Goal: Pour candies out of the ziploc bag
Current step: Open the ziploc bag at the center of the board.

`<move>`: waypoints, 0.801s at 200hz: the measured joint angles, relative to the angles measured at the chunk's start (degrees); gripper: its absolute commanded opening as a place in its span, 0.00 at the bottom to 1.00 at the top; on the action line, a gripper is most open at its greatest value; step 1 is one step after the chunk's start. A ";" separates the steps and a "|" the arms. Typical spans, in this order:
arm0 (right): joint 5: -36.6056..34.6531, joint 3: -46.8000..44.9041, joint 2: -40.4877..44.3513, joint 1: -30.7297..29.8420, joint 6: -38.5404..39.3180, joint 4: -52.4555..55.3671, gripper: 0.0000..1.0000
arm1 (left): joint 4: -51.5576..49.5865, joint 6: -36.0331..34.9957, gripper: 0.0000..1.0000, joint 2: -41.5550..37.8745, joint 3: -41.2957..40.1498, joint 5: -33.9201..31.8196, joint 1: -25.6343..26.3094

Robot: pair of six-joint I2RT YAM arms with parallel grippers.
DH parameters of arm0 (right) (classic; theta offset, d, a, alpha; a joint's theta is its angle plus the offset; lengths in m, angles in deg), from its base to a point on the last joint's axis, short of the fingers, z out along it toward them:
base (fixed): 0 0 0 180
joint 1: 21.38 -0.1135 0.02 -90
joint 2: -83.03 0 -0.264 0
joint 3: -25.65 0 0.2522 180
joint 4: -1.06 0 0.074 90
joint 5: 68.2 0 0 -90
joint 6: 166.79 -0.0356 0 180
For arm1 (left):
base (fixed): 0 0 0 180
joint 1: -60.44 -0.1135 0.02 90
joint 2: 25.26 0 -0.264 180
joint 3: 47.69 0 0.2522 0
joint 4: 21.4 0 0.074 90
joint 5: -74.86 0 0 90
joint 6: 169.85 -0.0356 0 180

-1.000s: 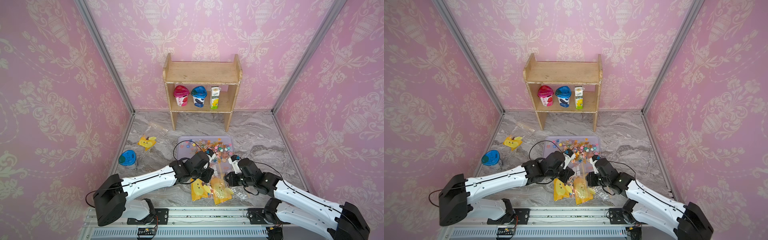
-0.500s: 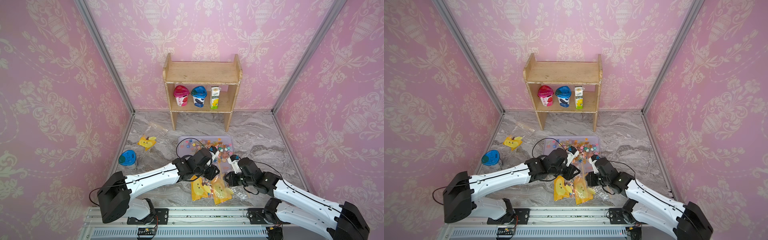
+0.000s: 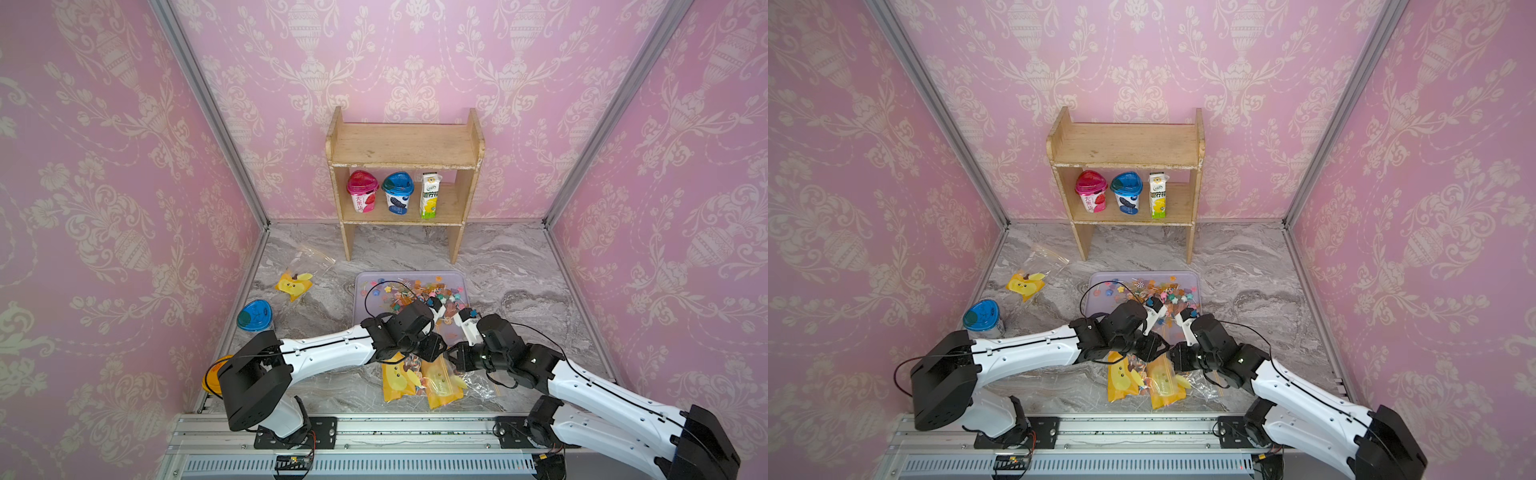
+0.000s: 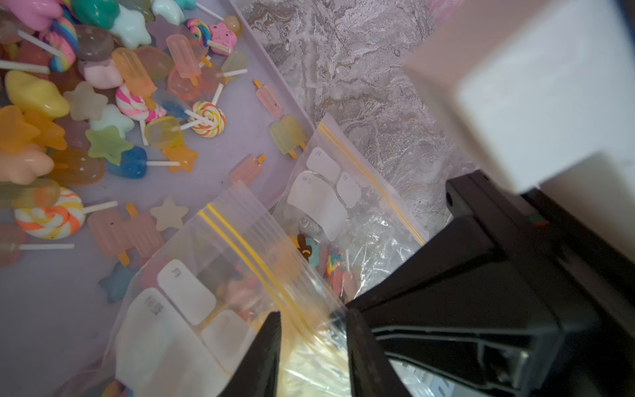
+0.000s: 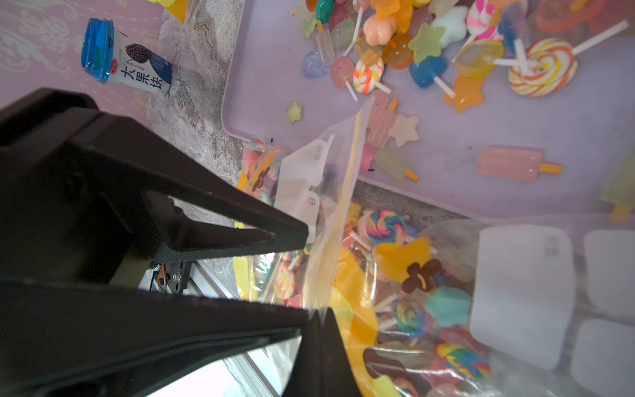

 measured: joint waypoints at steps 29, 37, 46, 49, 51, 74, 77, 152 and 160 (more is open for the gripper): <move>0.46 0.00 0.00 -0.02 0.00 0.02 0.00 | 1.14 0.83 0.42 0.42 0.00 -0.13 -0.02; 0.48 -0.02 0.00 -0.02 -0.02 0.02 0.00 | 1.29 0.85 0.42 0.42 0.00 -0.13 -0.02; 0.59 -0.02 0.00 -0.02 0.00 0.02 0.00 | 1.40 0.87 0.41 0.42 0.00 -0.11 -0.02; 0.61 -0.02 0.00 -0.02 -0.02 0.02 0.00 | 1.46 0.87 0.41 0.42 0.00 -0.11 -0.02; 0.61 -0.02 0.00 -0.02 -0.02 0.02 0.00 | 1.49 0.87 0.40 0.44 0.00 -0.11 -0.02; 0.70 -0.04 0.00 -0.02 -0.02 -0.07 0.00 | 1.75 1.05 0.38 0.81 0.00 -0.09 0.00; 0.76 -0.04 0.00 -0.02 -0.02 -0.07 0.00 | 1.73 1.07 0.38 0.92 0.00 -0.07 0.00; 0.81 -0.22 0.02 -0.02 -0.02 -0.22 0.00 | -0.02 0.72 0.24 1.86 0.79 -0.11 0.28; 0.68 -0.24 0.02 -0.02 -0.02 -0.15 0.00 | -0.20 0.63 0.22 1.86 0.81 -0.13 0.39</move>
